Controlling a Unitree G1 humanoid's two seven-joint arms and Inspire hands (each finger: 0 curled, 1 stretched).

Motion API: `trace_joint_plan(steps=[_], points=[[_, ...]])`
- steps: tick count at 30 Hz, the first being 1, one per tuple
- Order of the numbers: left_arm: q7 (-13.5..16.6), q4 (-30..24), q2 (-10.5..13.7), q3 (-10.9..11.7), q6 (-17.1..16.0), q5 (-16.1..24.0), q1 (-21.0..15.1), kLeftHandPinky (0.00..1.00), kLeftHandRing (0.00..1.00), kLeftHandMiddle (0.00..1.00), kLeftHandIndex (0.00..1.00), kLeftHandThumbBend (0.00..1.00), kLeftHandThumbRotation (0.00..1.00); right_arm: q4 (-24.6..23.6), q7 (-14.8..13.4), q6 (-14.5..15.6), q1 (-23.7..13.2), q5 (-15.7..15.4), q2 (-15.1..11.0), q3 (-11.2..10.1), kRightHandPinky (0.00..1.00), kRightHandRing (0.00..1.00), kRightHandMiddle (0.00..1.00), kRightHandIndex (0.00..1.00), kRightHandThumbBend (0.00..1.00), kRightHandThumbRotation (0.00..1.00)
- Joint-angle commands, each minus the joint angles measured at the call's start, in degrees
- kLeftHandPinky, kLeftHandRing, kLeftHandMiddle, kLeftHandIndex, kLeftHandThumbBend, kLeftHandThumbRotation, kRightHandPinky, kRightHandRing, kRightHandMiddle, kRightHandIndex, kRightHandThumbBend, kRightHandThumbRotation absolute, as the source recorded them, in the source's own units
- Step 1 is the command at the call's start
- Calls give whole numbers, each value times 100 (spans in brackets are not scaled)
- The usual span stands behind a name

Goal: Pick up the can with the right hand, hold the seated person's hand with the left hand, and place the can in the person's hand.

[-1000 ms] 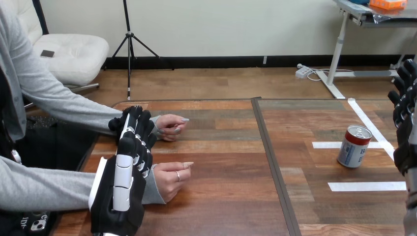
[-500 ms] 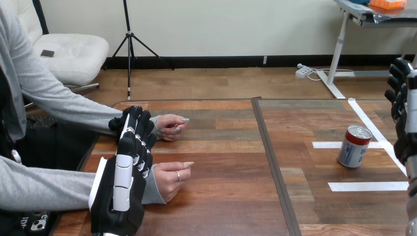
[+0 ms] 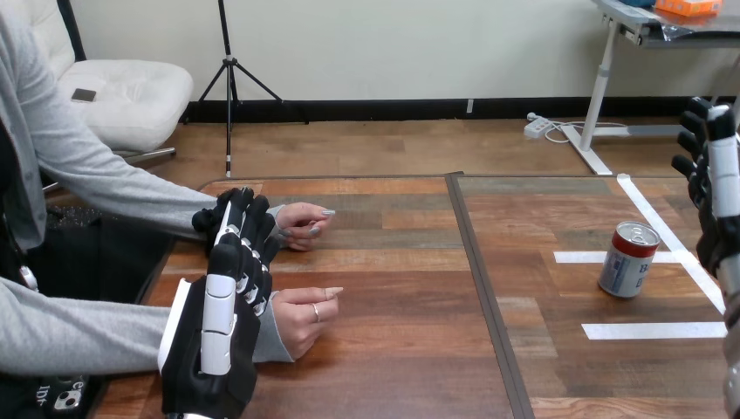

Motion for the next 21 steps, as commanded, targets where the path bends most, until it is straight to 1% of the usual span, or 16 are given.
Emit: trace_joint_plan(steps=[1, 3, 7, 10, 18, 21], points=[[-32, -265, 29, 17, -29, -30, -277, 100, 100, 100, 100, 69, 96, 221, -73, 94, -679, -108, -186, 135, 95, 96, 94, 94, 100, 96], [-45, -276, 45, 19, -10, -45, -272, 100, 100, 100, 100, 70, 96, 285, -62, 123, -736, -96, -185, 126, 95, 96, 94, 94, 100, 96], [-72, -264, 59, 31, -29, -68, -271, 100, 100, 100, 100, 70, 96, 407, -246, 291, -860, -236, -217, 211, 96, 95, 93, 93, 100, 96], [-66, -240, 54, 45, -66, -52, -277, 100, 100, 100, 100, 70, 96, 490, -315, 373, -940, -274, -217, 227, 96, 95, 93, 93, 100, 96], [-25, -293, 60, 51, -64, -4, -240, 100, 100, 100, 100, 70, 96, 691, -385, 487, -1118, -293, -215, 265, 97, 97, 94, 93, 100, 94], [-53, -309, 71, 52, -28, -53, -240, 100, 100, 100, 100, 70, 96, 761, -433, 551, -1182, -308, -218, 285, 96, 96, 94, 93, 100, 94]])
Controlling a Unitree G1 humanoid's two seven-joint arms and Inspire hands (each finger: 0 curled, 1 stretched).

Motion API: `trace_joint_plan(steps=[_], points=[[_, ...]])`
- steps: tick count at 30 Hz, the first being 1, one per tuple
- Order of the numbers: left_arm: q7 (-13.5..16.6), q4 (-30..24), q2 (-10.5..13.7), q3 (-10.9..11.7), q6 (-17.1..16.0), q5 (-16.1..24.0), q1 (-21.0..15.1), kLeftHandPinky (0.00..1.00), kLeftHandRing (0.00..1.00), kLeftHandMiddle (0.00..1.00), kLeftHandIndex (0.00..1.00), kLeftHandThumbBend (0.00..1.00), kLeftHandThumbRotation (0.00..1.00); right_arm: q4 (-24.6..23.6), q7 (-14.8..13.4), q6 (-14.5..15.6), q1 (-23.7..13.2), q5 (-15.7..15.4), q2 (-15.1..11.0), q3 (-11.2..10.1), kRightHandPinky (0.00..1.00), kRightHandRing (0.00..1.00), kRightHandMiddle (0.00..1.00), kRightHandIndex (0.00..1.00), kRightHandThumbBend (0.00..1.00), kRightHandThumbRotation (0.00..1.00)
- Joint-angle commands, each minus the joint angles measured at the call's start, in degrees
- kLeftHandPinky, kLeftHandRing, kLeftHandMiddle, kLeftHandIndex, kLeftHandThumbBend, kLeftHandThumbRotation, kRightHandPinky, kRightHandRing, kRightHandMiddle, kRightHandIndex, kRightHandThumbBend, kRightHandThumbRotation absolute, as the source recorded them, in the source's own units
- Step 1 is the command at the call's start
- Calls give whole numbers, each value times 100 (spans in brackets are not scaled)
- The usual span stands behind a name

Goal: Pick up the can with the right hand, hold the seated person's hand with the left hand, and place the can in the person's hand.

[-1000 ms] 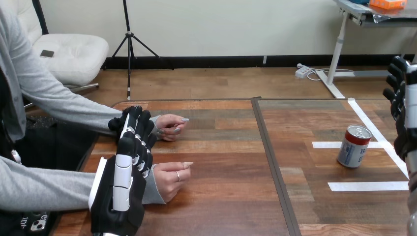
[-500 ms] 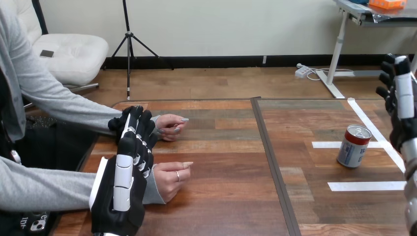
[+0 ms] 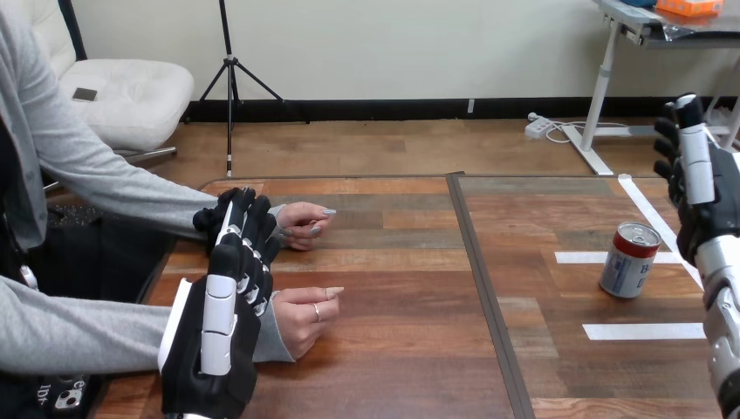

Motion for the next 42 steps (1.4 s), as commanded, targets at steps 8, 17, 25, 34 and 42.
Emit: trace_joint_plan(steps=[8, 17, 25, 34, 42], points=[[-95, -280, 80, 50, -48, -105, -264, 100, 100, 100, 100, 71, 96, 202, -315, 239, -707, -292, -261, 225, 93, 95, 94, 93, 100, 95], [-89, -266, 91, 73, -118, -93, -267, 100, 100, 100, 100, 71, 96, 313, -442, 493, -831, -398, -283, 302, 90, 96, 95, 94, 100, 94], [-5, -353, 77, 71, -105, -27, -217, 100, 100, 100, 100, 70, 95, 375, -486, 661, -884, -492, -310, 363, 94, 99, 97, 96, 100, 95], [12, -435, 96, 62, -62, -39, -172, 100, 100, 100, 100, 71, 94, 440, -541, 757, -913, -468, -313, 365, 99, 100, 99, 99, 100, 94], [-65, -443, 145, 86, -18, -119, -158, 100, 100, 100, 100, 71, 94, 463, -599, 808, -912, -441, -305, 344, 100, 100, 100, 100, 100, 94]])
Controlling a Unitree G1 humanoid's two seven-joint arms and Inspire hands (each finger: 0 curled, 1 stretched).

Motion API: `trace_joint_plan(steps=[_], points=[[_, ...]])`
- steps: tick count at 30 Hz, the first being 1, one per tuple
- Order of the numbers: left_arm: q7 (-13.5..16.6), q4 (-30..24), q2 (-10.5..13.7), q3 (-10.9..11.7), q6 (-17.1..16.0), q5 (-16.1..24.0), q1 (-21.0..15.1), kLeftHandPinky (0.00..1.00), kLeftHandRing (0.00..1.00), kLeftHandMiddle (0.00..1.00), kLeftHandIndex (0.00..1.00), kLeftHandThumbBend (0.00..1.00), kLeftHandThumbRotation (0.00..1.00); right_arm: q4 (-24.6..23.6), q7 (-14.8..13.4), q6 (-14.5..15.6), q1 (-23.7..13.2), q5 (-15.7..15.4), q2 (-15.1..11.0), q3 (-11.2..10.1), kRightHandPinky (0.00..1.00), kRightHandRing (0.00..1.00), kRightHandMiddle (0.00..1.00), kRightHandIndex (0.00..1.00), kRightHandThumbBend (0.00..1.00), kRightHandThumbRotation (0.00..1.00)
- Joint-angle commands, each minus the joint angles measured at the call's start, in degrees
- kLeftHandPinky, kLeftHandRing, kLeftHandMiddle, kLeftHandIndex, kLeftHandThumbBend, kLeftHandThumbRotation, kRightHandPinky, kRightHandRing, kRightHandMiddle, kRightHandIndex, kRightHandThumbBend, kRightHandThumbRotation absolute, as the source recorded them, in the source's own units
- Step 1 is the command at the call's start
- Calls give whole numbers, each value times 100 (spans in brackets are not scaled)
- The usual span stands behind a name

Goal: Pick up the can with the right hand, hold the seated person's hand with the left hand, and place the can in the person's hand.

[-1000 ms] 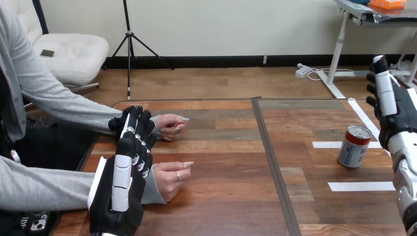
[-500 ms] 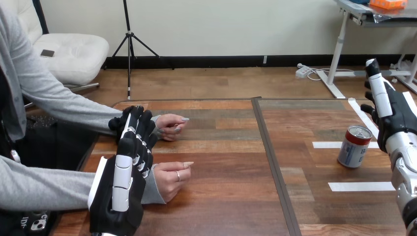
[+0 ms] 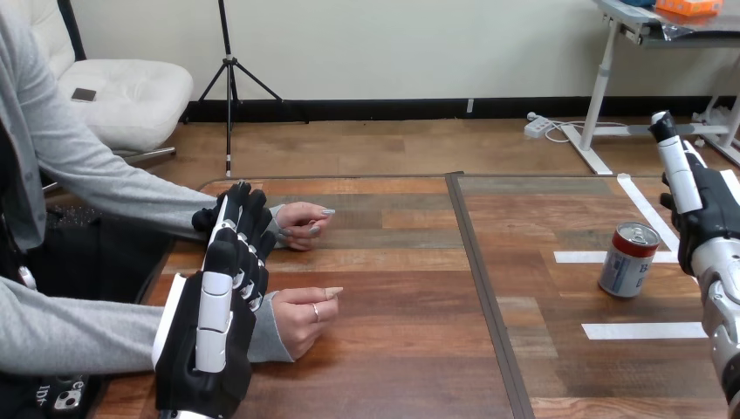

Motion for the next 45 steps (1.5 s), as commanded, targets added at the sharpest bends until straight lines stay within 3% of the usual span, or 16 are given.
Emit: trace_joint_plan(steps=[1, 7, 16, 28, 30, 33, 37, 45], points=[[-83, -271, 58, 66, -57, -117, -178, 100, 100, 100, 100, 72, 94, -12, -114, 15, -559, 33, -118, -17, 100, 100, 100, 100, 100, 94], [-114, -221, 53, 97, -124, -130, -195, 100, 100, 100, 100, 71, 93, -20, -253, -33, -519, -70, -134, 67, 100, 100, 100, 100, 100, 95], [-77, -278, 30, 103, -86, -116, -157, 100, 100, 100, 99, 71, 92, -32, -359, -38, -481, -48, -120, 17, 100, 100, 98, 97, 100, 94], [-123, -242, 35, 124, -103, -132, -170, 100, 100, 100, 100, 71, 92, -50, -652, -3, -444, -138, -141, 71, 99, 100, 100, 97, 100, 85], [-126, -234, 33, 127, -109, -129, -174, 100, 100, 100, 100, 72, 92, -48, -675, 11, -445, -125, -139, 56, 88, 93, 92, 97, 100, 80], [-160, -225, 39, 128, -114, -147, -178, 100, 100, 100, 100, 72, 92, -53, -678, 16, -436, -146, -157, 78, 59, 89, 88, 96, 100, 73], [-174, -214, 40, 136, -124, -138, -179, 100, 100, 100, 100, 72, 92, -46, -648, 24, -425, -112, -168, 55, 47, 90, 90, 94, 100, 67], [-197, -253, 50, 144, -80, -137, -157, 100, 100, 100, 100, 72, 92, -53, -608, 57, -407, -63, -176, 20, 65, 93, 94, 93, 100, 54]])
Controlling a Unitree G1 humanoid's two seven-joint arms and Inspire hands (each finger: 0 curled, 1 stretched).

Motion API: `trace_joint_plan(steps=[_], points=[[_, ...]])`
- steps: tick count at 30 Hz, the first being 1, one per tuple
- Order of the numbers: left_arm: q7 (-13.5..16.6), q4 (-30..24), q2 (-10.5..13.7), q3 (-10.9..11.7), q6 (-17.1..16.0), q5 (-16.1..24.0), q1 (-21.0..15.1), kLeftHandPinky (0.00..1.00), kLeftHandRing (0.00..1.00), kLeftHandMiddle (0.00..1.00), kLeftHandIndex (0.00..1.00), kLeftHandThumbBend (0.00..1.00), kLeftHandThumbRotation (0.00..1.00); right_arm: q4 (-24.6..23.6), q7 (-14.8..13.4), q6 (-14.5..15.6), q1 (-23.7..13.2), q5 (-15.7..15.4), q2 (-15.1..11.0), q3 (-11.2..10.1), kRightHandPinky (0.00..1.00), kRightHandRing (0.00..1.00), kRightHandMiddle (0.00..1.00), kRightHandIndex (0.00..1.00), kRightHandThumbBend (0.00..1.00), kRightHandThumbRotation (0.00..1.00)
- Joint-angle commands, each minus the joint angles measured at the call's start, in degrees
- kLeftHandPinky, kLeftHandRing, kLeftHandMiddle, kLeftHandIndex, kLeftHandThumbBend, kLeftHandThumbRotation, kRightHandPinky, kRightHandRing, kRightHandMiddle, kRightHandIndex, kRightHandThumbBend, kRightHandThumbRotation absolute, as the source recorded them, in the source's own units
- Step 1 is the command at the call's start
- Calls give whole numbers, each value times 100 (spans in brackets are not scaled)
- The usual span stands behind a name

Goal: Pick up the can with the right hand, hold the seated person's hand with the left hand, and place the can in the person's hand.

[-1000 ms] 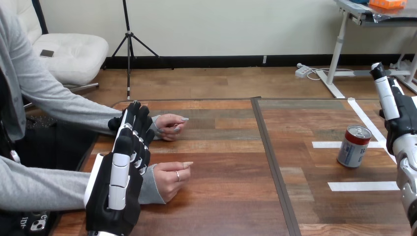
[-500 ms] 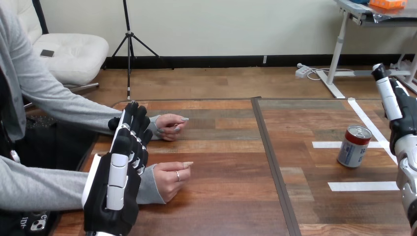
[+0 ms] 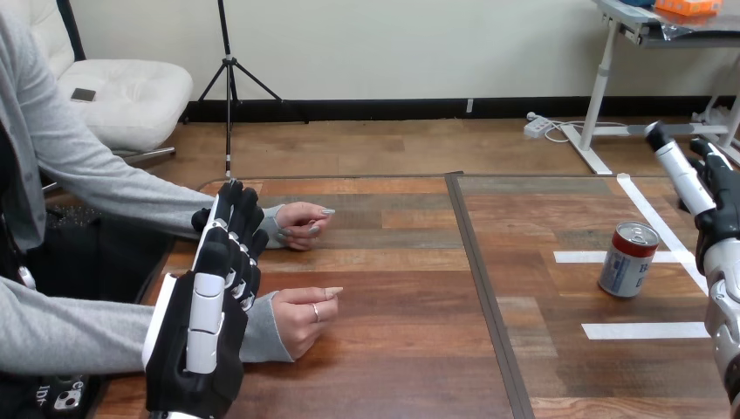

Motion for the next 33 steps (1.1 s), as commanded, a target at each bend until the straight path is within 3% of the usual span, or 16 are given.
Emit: trace_joint_plan(steps=[1, 6, 21, 33], points=[[-67, -259, 38, -7, -57, -54, -160, 100, 100, 100, 100, 72, 92, -54, 39, -34, -396, 55, -147, -24, 66, 93, 94, 93, 100, 53], [-64, -297, 39, -4, -7, -67, -141, 100, 100, 100, 100, 72, 92, -62, 101, -21, -381, 131, -137, -76, 73, 93, 94, 93, 100, 47], [-49, -269, 1, 15, -43, -85, -142, 100, 100, 100, 98, 73, 91, -48, 111, -16, -311, 75, -161, -38, 76, 93, 94, 94, 100, 33], [-77, -229, 18, 26, -64, -106, -154, 100, 100, 100, 99, 72, 91, -73, 112, 120, -292, -329, -268, 312, 80, 95, 95, 98, 100, 32]])
